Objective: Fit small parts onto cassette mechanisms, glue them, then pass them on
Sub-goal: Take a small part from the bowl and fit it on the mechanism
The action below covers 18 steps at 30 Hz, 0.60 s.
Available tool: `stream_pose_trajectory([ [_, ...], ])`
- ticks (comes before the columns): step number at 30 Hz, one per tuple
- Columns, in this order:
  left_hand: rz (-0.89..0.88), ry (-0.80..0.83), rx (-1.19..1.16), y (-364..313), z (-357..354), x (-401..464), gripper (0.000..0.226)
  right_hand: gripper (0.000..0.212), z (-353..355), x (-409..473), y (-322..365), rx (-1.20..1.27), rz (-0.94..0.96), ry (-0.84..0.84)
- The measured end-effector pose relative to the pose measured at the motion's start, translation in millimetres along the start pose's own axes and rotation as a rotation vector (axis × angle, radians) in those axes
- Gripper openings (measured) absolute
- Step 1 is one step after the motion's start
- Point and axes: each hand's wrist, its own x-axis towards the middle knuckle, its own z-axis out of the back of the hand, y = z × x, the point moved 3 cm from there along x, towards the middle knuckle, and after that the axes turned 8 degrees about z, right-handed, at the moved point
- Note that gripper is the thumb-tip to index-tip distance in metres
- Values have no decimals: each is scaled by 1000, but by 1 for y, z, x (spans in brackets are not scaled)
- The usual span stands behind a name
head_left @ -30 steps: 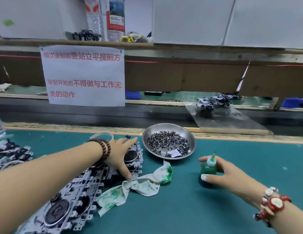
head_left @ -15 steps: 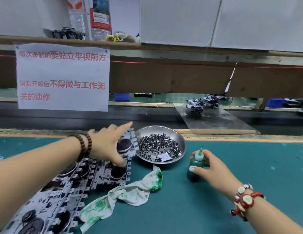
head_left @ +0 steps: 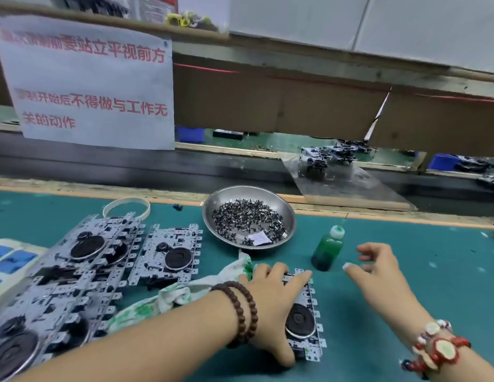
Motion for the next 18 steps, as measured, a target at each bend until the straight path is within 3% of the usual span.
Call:
stream_pose_trajectory([
  [3,30,3,-21,2,-4,1,120,25,3,-17,32,57,209,-81],
  [8,58,-69,-105,4,-9,-3,121,19,-40,2,90,-61,471,316],
  [11,75,-98,-97,5,-8,-4,120,12,-78,31,105,-209,501,488],
  [18,106,-45,-152,26,-8,-8,123,25,-127,67,91,-524,424,724],
])
